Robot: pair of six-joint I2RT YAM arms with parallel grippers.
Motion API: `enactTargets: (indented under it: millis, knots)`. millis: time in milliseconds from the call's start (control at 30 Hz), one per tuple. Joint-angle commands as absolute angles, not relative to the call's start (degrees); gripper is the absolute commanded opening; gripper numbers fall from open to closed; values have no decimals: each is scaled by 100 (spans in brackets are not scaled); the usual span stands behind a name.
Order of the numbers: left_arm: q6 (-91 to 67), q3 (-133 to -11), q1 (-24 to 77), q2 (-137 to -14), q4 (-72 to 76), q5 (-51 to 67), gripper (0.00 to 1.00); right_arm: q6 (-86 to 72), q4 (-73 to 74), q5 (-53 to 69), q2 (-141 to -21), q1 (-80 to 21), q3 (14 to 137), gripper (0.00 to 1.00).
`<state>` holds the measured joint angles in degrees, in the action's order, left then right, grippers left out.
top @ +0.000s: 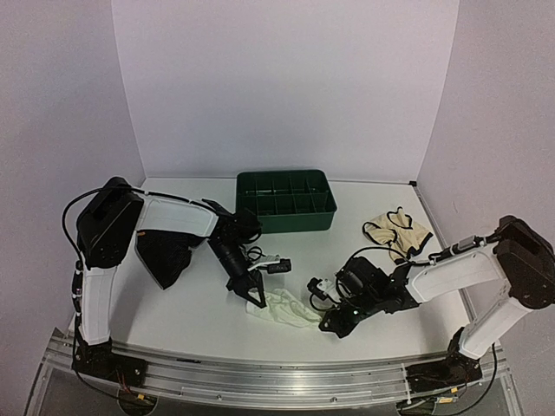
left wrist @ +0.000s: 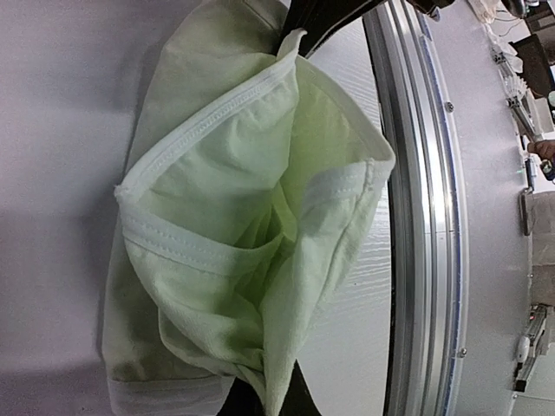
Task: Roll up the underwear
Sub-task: Fold the underwear at the center of the board.
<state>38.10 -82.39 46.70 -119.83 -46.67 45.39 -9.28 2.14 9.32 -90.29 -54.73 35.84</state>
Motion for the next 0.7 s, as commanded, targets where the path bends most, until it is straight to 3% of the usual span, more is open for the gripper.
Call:
enactTargets:
  millis: [0,533,667]
  knots:
    - [3688,-8309,4699,-12241,-4799,4853,0,-946,598,1109,-9271,-5471,3471,4]
    - [3816,-8261,4486,-12480,-5198,4246,0,136,1305,1840,-9283,-5528,4052,0]
    - [3814,-8287,4478,-12484,-5165,4228,0,-37,1312,1816,-9270,-5533,4009,8]
